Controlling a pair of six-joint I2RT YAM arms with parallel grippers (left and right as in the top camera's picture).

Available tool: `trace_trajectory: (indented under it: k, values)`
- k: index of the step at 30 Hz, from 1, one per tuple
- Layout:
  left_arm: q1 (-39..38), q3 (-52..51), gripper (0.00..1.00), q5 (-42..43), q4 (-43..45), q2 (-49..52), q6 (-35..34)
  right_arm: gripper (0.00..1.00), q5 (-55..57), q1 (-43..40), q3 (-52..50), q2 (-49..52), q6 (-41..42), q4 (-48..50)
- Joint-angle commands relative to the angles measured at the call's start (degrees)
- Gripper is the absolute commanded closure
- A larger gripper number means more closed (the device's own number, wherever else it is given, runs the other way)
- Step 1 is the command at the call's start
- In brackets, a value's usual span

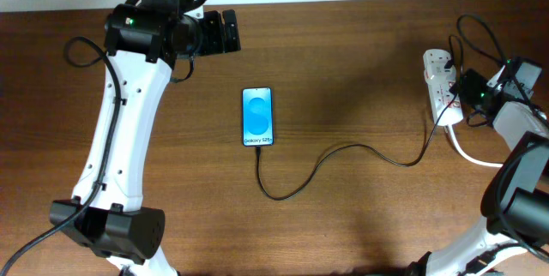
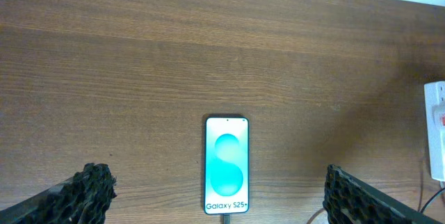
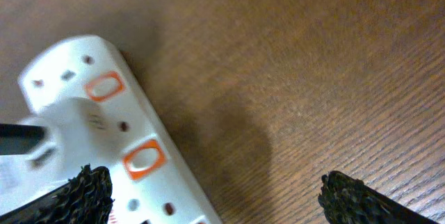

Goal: Plug charger to phone and switch on socket

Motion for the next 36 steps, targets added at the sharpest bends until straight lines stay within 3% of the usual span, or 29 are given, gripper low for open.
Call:
trace_trajectory:
  k: [1, 19, 25, 36]
  values:
    - [0.1, 0.5, 0.01, -0.8, 0.1, -0.5, 0.5, 0.02, 1.2, -0.1, 0.5, 2.6, 0.2, 0.5]
    - [0.1, 0.5, 0.0, -0.8, 0.1, -0.5, 0.5, 0.02, -0.8, 0.0, 0.5, 7.0, 3.6, 6.3]
    - [0.1, 0.5, 0.01, -0.8, 0.1, -0.5, 0.5, 0.02, -2.3, 1.4, 0.5, 7.0, -0.7, 7.9]
    - [0.1, 0.5, 0.0, -0.8, 0.1, -0.5, 0.5, 0.02, -3.0, 3.8, 0.5, 7.1, -0.6, 3.6]
